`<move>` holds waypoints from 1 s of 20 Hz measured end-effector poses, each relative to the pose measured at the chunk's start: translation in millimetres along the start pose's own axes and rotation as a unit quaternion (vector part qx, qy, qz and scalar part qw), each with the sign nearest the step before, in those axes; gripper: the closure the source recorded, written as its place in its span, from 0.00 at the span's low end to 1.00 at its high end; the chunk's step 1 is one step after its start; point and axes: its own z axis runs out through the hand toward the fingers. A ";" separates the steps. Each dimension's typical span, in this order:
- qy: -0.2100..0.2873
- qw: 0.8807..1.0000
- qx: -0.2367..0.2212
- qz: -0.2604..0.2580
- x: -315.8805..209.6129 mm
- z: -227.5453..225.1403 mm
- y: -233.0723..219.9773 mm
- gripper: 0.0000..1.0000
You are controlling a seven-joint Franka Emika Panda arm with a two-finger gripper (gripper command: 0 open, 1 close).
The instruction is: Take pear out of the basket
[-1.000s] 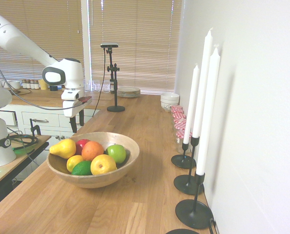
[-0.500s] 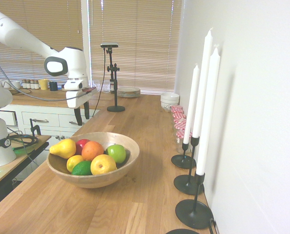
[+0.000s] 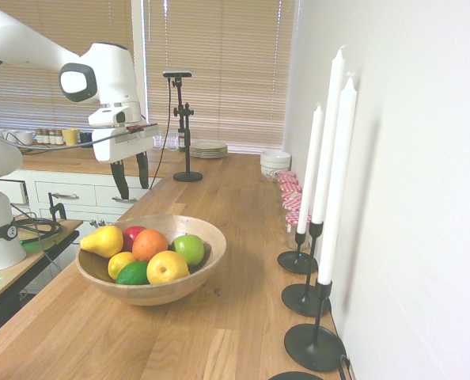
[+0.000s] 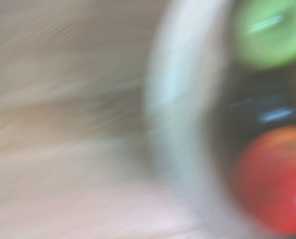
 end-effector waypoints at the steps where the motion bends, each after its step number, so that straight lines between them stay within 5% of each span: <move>1: 0.003 1.000 -0.001 0.015 13.9 0.7 5.9 0.00; 13: 0.017 0.988 -0.004 0.155 129.5 32.4 41.6 0.00; 20: 0.004 0.986 -0.007 0.166 169.8 50.9 25.7 0.00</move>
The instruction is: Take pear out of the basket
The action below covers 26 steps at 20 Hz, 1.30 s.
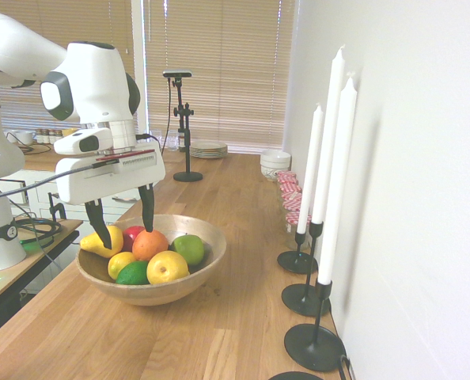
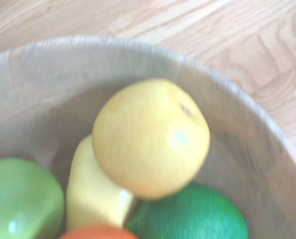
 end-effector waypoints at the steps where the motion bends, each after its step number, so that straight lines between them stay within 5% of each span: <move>1: -0.001 1.000 -0.002 0.000 2.3 4.0 -5.0 0.00; 18: -0.017 0.999 -0.027 -0.009 22.1 57.7 -62.3 0.00; 19: -0.020 0.999 -0.029 -0.008 22.0 60.7 -61.4 1.00; 26: -0.021 0.999 -0.030 -0.006 22.5 72.8 -57.8 1.00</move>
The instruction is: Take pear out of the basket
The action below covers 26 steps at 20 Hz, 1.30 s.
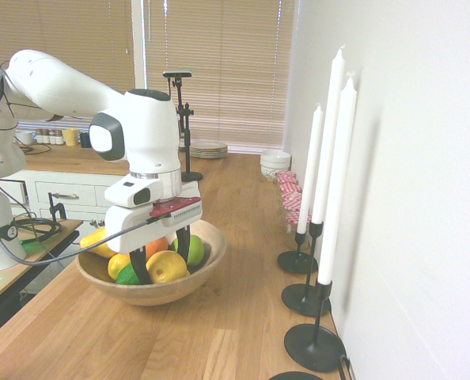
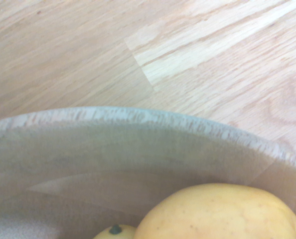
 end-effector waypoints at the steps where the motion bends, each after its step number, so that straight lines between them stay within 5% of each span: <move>1: 0.001 1.000 0.000 0.000 0.5 0.3 0.4 1.00; 9: 0.002 1.000 0.006 -0.002 0.7 -6.6 1.8 1.00; 15: 0.005 0.999 0.029 -0.036 -19.0 -64.4 -2.3 1.00; 26: 0.008 0.980 0.048 -0.191 -210.2 -165.4 -15.4 1.00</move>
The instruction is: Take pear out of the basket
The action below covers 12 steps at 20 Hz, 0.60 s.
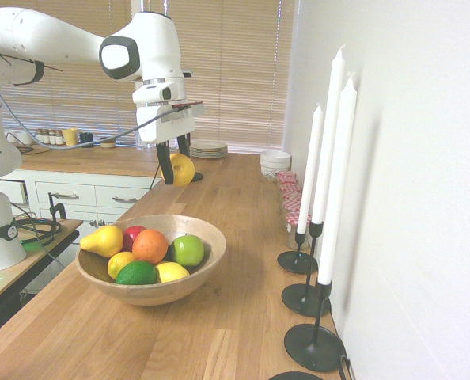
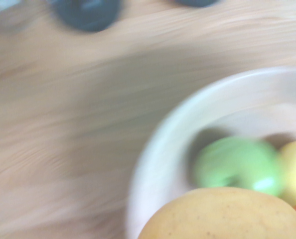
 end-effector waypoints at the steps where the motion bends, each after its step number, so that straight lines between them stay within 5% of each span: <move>1: 0.000 1.000 0.001 -0.009 -18.1 -2.7 -5.4 1.00; 12: -0.013 0.998 -0.009 -0.066 -110.7 49.7 -18.6 1.00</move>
